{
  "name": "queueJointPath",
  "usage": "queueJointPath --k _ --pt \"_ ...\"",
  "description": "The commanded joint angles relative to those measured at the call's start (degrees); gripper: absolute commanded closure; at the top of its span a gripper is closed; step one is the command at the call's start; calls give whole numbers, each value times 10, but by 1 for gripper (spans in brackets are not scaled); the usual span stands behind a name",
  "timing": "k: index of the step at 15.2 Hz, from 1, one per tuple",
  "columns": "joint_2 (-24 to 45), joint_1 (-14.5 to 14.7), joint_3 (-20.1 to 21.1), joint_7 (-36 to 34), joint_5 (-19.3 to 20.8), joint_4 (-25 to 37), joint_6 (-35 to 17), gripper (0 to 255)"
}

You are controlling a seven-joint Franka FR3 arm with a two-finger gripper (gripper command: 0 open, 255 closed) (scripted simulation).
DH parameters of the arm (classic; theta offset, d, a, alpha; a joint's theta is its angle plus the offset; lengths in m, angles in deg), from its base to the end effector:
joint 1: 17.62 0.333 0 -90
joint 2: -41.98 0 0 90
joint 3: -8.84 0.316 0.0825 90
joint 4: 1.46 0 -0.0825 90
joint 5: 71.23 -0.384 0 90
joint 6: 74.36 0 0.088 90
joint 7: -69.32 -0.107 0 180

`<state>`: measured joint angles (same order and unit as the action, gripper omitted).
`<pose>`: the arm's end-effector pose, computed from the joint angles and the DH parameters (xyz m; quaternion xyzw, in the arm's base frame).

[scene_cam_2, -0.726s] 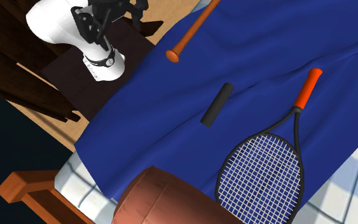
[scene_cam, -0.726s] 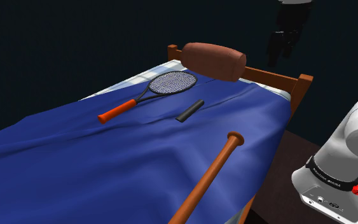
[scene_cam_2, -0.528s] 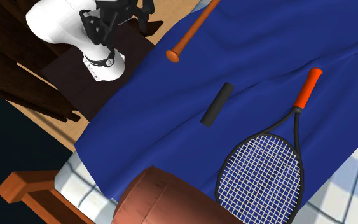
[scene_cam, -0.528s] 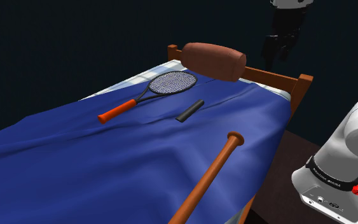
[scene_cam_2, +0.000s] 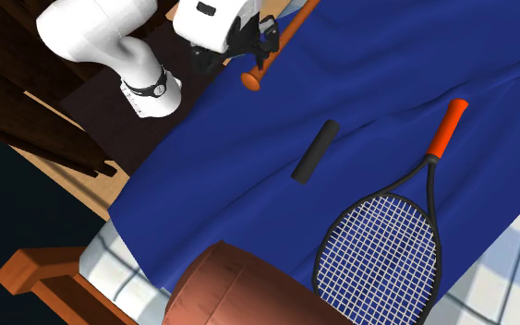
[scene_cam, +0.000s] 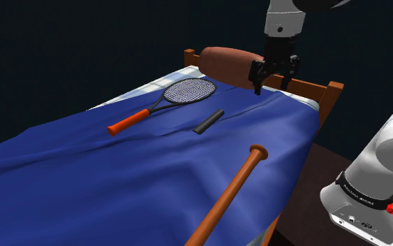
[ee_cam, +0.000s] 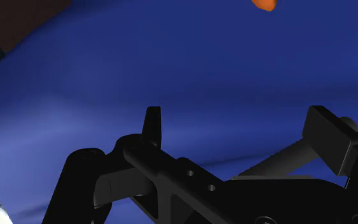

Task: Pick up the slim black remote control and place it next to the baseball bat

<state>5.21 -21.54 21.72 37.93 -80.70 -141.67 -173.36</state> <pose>0.3449 0.0779 0.5064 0.9710 -0.2346 -0.0457 0.0007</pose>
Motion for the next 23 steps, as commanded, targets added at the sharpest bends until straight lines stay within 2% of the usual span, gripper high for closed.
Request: queueJointPath --k 1,9,14,19,23 --pt "39 -11 20 -58 -20 3 -38 0" --pt "199 -50 83 -268 -68 42 -178 0" --pt "309 -69 103 -396 -69 84 -263 0" --pt "415 -77 102 -516 -55 134 -338 0" --pt "437 -71 103 -520 -51 125 -368 0"
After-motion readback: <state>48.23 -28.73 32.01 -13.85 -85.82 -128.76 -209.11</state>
